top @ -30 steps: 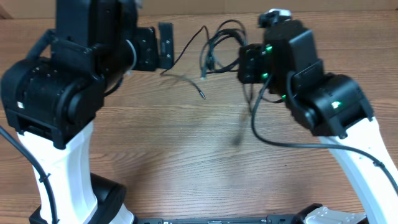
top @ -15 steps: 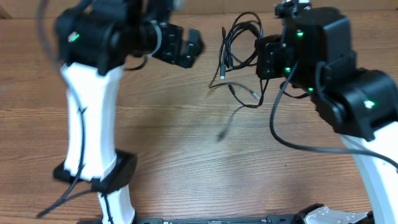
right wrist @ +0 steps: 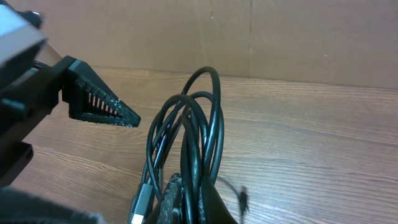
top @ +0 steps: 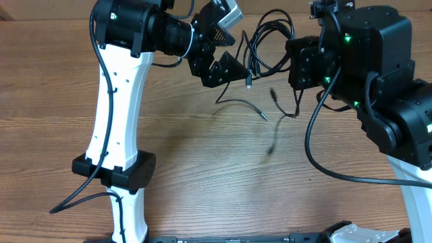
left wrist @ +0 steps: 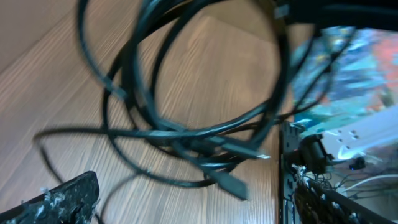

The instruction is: Untangle cables

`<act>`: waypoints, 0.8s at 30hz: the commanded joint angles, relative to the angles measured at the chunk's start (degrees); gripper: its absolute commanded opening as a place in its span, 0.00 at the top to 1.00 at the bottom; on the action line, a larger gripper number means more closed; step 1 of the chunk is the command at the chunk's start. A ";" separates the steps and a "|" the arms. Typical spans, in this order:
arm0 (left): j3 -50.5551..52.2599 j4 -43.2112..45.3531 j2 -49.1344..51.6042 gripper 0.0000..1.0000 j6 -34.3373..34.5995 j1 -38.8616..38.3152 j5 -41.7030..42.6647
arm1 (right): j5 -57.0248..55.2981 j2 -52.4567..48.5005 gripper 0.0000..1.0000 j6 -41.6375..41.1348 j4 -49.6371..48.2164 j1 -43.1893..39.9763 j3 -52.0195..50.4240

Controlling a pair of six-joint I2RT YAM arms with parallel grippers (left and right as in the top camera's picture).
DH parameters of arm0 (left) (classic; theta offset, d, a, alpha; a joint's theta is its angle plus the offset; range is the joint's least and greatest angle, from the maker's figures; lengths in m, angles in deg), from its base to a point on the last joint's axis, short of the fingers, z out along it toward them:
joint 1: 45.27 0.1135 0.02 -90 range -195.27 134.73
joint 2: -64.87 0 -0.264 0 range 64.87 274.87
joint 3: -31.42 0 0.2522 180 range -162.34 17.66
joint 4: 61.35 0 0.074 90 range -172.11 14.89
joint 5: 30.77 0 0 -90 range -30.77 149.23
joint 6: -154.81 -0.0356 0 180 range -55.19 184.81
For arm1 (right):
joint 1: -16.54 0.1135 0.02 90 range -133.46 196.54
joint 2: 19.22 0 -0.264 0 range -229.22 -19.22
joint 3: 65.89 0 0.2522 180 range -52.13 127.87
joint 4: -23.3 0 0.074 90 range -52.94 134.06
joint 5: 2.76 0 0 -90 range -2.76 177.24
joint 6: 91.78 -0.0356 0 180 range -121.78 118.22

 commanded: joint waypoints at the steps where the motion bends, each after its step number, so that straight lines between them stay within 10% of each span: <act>1: -0.46 -0.26 -0.72 0.00 -8.09 0.09 8.94 | -0.09 0.76 0.96 0.37 -0.24 0.04 1.62; 11: -0.46 0.17 -0.72 0.10 -20.41 0.04 9.20 | -0.04 0.92 0.96 0.39 2.36 0.04 1.64; 24: -0.46 3.41 -0.33 0.11 -20.52 -0.72 3.02 | 8.11 4.74 0.96 0.33 2.93 0.11 1.64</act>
